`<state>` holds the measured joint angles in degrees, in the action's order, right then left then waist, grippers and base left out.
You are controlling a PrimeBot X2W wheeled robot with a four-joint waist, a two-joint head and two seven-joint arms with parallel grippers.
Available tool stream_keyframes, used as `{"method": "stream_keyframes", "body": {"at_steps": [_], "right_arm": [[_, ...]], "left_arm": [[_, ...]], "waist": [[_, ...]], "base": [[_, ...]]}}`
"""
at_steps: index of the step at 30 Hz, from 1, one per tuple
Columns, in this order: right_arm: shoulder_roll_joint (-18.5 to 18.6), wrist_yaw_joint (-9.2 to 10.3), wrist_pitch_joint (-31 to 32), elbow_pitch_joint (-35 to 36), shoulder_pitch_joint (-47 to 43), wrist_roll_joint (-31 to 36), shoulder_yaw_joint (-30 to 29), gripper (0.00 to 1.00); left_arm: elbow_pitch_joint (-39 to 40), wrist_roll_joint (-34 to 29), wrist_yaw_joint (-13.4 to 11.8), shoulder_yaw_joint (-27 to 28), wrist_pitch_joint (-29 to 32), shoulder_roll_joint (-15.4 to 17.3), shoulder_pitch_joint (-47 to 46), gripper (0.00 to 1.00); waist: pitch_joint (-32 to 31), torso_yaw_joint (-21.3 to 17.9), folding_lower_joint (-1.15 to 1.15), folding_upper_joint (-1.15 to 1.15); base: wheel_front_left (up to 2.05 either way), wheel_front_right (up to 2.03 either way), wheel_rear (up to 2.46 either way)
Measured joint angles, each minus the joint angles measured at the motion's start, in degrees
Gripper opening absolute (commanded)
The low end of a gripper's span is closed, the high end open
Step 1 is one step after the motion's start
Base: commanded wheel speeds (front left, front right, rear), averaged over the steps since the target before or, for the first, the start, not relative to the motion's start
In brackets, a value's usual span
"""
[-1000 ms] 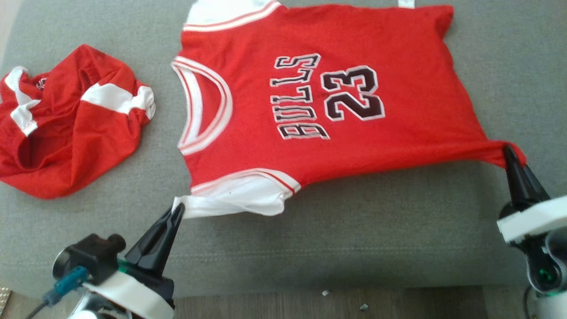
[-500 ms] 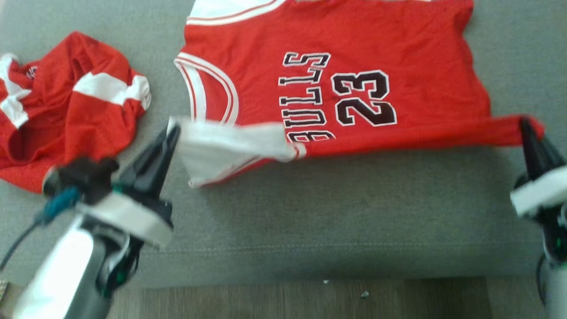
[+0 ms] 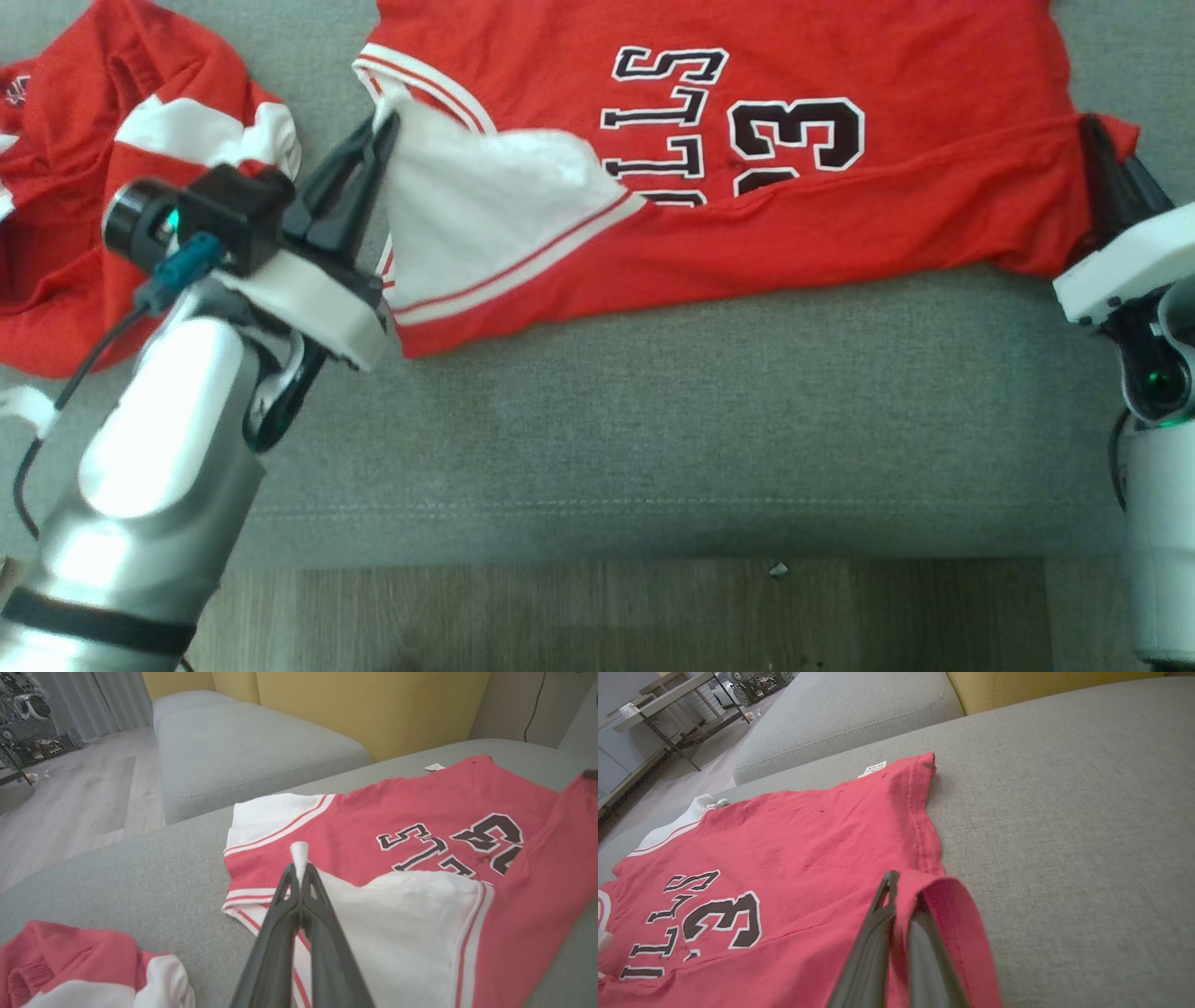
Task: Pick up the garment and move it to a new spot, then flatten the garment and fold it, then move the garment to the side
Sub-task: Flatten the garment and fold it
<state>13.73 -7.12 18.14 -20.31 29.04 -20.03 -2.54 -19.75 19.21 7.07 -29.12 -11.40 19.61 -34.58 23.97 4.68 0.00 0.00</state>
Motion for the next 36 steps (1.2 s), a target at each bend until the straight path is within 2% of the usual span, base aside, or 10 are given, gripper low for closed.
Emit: {"method": "stream_keyframes", "body": {"at_steps": [1,2,3,4,5,22,32,34,35,36], "right_arm": [[0.0,0.00,-0.3,-0.6,0.5,0.1,0.3,0.33],[0.0,0.00,-0.7,-1.1,0.9,0.1,0.5,0.92],[0.0,0.00,-1.3,-1.6,1.2,0.1,0.5,1.00],[0.0,0.00,-2.0,-2.1,1.4,0.5,0.4,1.00],[0.0,0.00,-2.9,-2.4,1.5,1.0,0.3,1.00],[-6.0,0.00,-9.1,6.0,-9.4,4.3,-4.0,1.00],[-7.6,0.00,-8.4,5.6,-10.4,5.7,-1.7,1.00],[-7.6,0.00,-8.3,5.6,-10.4,5.7,-1.7,1.00],[-7.5,0.00,-8.1,5.4,-10.3,5.7,-1.6,1.00],[-7.4,0.00,-8.1,5.0,-10.3,6.0,-1.5,1.00]], "left_arm": [[-1.0,-0.5,0.0,0.0,-0.9,-0.2,-0.8,0.00],[-1.9,-0.7,-0.1,0.1,-1.6,-0.6,-1.6,0.00],[-2.8,-0.8,-0.3,0.3,-2.2,-1.0,-2.2,0.25],[-3.4,-0.8,-0.5,0.6,-2.4,-1.4,-2.5,0.85],[-4.2,-0.4,-0.5,0.7,-2.4,-1.9,-2.6,1.00],[2.2,7.6,-6.6,3.2,1.7,-4.2,22.0,1.00],[-4.7,6.0,-7.5,1.8,1.8,-4.1,18.8,1.00],[-5.5,5.4,-7.2,1.4,1.3,-4.2,18.0,0.47],[-5.9,5.1,-7.0,1.3,1.0,-4.2,17.7,0.11],[-6.4,5.1,-6.9,1.2,0.6,-4.2,17.4,0.00]], "waist": [[0.3,0.0,0.00,0.00],[0.5,-0.1,0.00,0.00],[0.6,-0.1,0.00,0.00],[0.6,-0.2,0.00,0.00],[0.5,-0.3,0.00,0.00],[-5.5,-2.9,0.00,0.00],[-5.7,-3.1,0.00,0.00],[-5.4,-3.0,0.00,0.00],[-5.3,-3.0,0.00,0.00],[-5.3,-2.9,0.00,0.00]], "base": [[0.00,0.00,0.00],[0.00,0.00,0.00],[0.00,0.00,0.00],[0.00,0.00,0.00],[0.00,0.00,0.00],[0.00,0.00,0.00],[0.00,0.00,0.00],[0.00,0.00,0.00],[0.00,0.00,0.00],[0.00,0.00,0.00]]}}
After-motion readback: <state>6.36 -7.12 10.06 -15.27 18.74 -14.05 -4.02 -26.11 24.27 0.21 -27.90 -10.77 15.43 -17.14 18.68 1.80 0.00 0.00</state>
